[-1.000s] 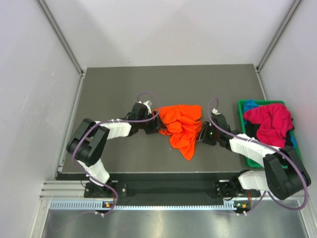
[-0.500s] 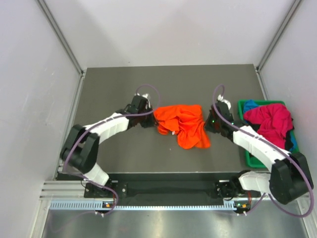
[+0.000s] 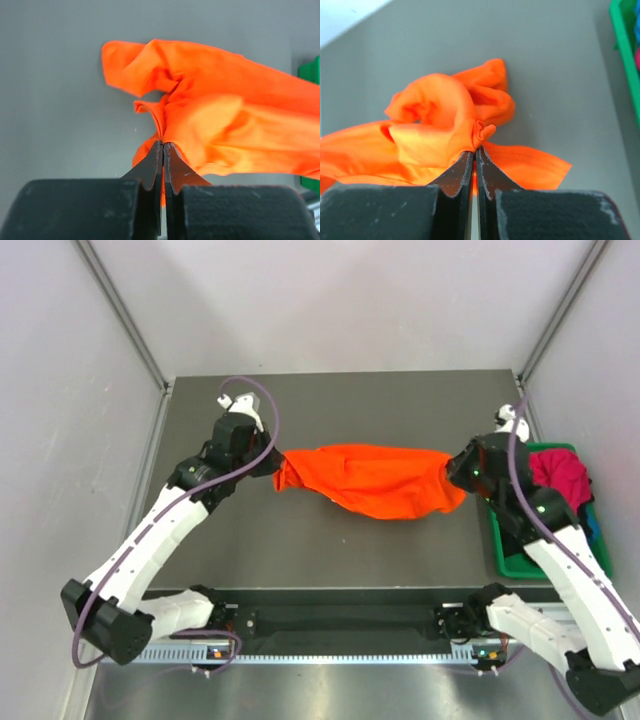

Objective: Fold and stack the t-shirts
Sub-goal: Flatten the tshirt out

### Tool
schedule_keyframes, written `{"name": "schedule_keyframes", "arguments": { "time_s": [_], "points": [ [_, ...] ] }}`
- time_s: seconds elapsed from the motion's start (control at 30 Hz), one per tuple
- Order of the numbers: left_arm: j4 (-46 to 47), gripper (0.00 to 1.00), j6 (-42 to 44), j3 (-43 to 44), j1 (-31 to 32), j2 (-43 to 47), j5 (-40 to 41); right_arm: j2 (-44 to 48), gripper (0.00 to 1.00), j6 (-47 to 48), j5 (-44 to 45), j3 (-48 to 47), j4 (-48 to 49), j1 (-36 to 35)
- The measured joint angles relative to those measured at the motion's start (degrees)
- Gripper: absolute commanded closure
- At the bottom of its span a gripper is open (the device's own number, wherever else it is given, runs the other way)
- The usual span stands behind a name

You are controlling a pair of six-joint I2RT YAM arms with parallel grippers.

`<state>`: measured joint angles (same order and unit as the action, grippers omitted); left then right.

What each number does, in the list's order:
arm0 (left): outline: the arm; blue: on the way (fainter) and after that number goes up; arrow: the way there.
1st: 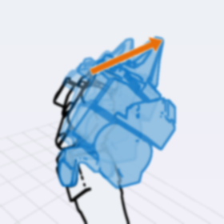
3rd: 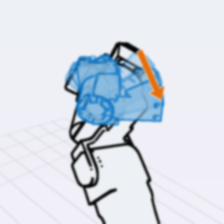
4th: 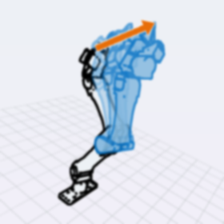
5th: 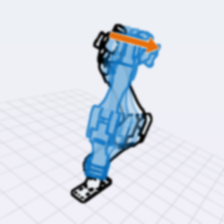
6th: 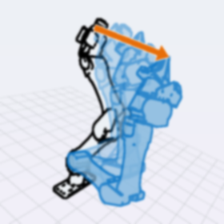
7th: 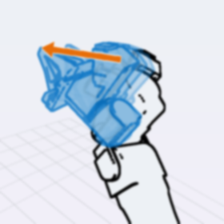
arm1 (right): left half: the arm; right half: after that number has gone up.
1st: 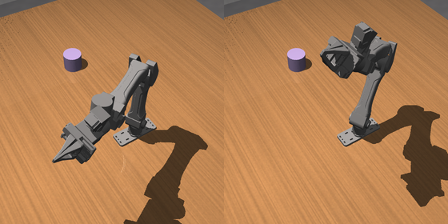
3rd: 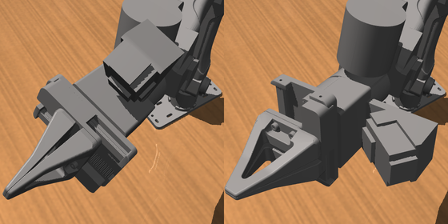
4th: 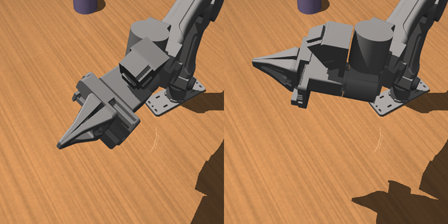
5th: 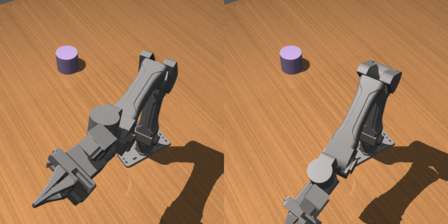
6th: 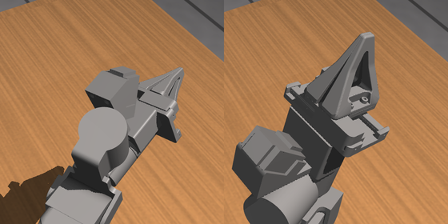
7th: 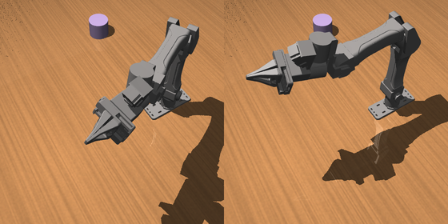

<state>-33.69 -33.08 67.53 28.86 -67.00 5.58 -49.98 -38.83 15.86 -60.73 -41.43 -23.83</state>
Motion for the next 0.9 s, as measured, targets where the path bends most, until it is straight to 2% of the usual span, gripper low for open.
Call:
{"name": "schedule_keyframes", "arguments": {
  "time_s": [0.13,0.37,0.63,0.8,0.9],
  "points": [
    [-4.7,1.0,-0.6,0.6,0.0,3.8,-1.7,4.0,1.0,-0.7,0.0,-3.8,-3.9,0.0],
    [-6.7,1.0,-3.7,4.9,0.0,11.5,-11.1,12.6,1.0,-4.0,0.0,-6.3,-3.6,0.0],
    [-0.5,1.0,-10.7,7.1,0.0,19.9,-23.4,20.9,1.0,-5.4,3.1,-15.7,0.3,0.0],
    [2.4,1.0,-14.3,7.1,0.0,23.5,-27.3,23.3,1.0,-5.3,5.4,-19.3,3.3,0.0],
    [4.5,1.0,-15.5,4.2,0.0,24.3,-27.7,22.1,1.0,-4.4,5.5,-19.1,5.5,0.0]
  ]
}}
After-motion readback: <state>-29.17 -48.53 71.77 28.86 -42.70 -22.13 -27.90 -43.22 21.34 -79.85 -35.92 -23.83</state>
